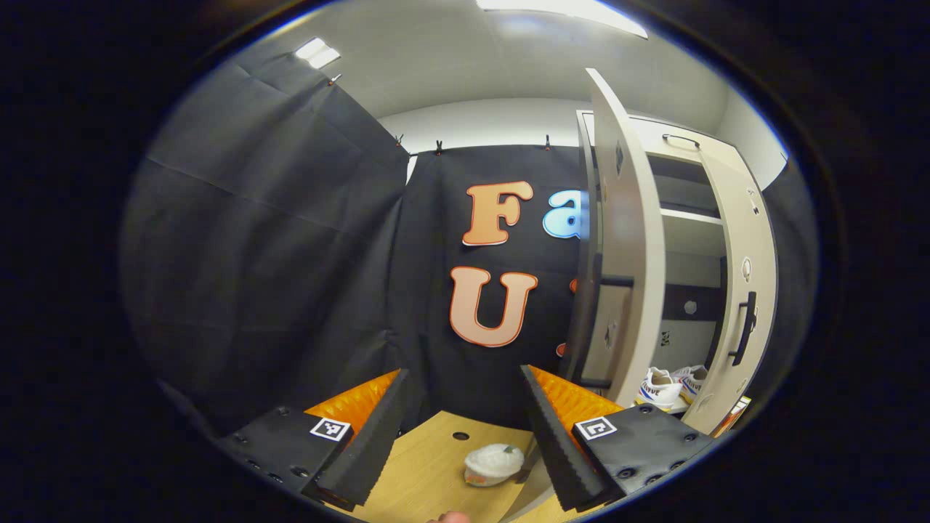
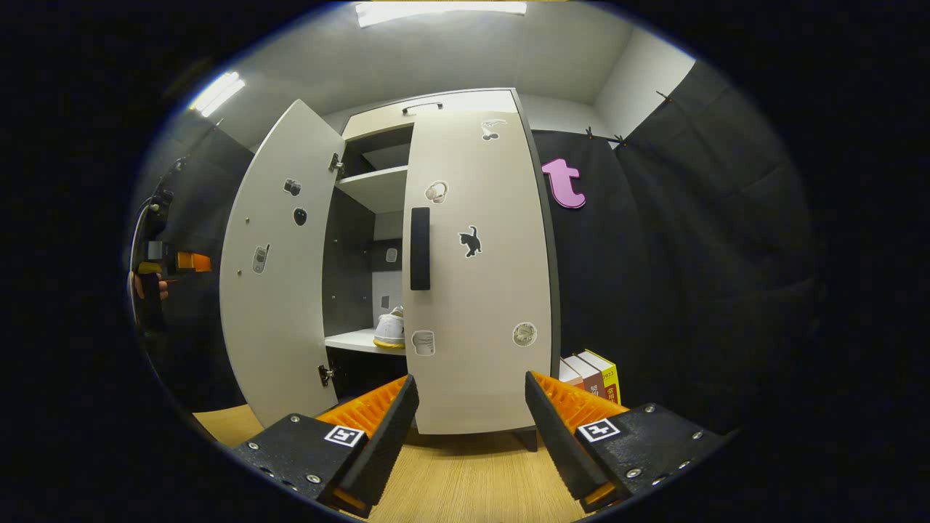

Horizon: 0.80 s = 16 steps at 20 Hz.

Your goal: Grab one shoe with the right hand and put it into the shoe cabinet, grab the other shoe with the left hand and put it into the shoe cabinet; then close the right door with the right hand and the left door with the left hand.

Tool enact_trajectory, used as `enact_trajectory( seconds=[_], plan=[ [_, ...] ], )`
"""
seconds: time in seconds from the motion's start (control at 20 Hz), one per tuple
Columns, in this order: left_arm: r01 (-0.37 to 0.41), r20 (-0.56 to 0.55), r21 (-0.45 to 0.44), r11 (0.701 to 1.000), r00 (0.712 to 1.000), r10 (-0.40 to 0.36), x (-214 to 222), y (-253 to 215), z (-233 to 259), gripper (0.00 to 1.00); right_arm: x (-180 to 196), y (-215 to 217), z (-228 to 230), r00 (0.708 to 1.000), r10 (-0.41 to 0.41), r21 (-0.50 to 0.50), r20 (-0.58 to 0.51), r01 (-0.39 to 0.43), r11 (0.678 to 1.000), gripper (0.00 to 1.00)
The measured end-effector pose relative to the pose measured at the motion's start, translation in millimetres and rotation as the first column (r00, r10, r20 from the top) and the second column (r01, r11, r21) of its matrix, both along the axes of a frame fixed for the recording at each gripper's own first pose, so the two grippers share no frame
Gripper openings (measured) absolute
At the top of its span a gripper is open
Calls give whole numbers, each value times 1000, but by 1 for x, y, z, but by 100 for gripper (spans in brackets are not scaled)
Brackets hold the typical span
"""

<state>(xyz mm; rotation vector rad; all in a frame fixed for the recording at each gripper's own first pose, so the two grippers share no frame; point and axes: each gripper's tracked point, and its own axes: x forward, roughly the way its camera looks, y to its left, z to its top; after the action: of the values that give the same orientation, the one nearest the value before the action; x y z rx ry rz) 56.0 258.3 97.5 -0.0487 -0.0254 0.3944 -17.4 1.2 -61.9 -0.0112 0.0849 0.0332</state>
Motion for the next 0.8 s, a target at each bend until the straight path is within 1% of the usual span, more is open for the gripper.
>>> enact_trajectory(
  seconds=[0.05, 0.1, 0.25, 0.3, 0.35, 0.4, 0.45, 0.55, 0.65, 0.7, 0.8],
  plan=[
    [9, -6, 8, 1000, 1000, -9, 12, 5, 3, 94, 1, 2, 1, 1000, 4, -2, -2, -4, 1000, 91],
    [18, -8, 11, 1000, 1000, -18, 24, 8, 4, 94, 0, 3, 1, 1000, 8, -5, -6, -8, 1000, 91],
    [75, -3, 8, 997, 997, -75, 52, 2, 10, 99, -1, 5, 2, 1000, 13, -29, -8, -13, 999, 91],
    [87, -6, 9, 996, 996, -87, 58, 0, 8, 94, 0, 5, 2, 1000, 14, -34, -8, -14, 999, 91],
    [94, -12, 15, 995, 996, -94, 60, -2, 8, 96, 1, 6, 2, 1000, 14, -34, -13, -14, 999, 91],
    [89, -10, 35, 995, 996, -89, 63, -1, 9, 96, 0, 6, 2, 1000, 14, -30, -19, -14, 999, 91],
    [87, -6, 48, 995, 996, -87, 64, 1, 12, 96, 1, 6, 1, 1000, 14, -24, -21, -14, 1000, 91],
    [103, -4, 31, 994, 995, -102, 65, -3, 10, 92, 3, 5, 2, 1000, 7, -19, -22, -8, 1000, 91],
    [158, -19, -7, 987, 987, -158, 71, -17, 6, 91, 6, 3, 4, 1000, 4, -12, -19, -4, 1000, 91],
    [181, -19, -14, 983, 983, -181, 72, -24, 6, 92, 7, 2, 5, 1000, 4, -5, -18, -4, 1000, 91],
    [207, -16, 2, 978, 978, -207, 74, -41, 8, 94, 8, -1, 7, 1000, 2, 3, -15, -2, 1000, 91]
  ],
)
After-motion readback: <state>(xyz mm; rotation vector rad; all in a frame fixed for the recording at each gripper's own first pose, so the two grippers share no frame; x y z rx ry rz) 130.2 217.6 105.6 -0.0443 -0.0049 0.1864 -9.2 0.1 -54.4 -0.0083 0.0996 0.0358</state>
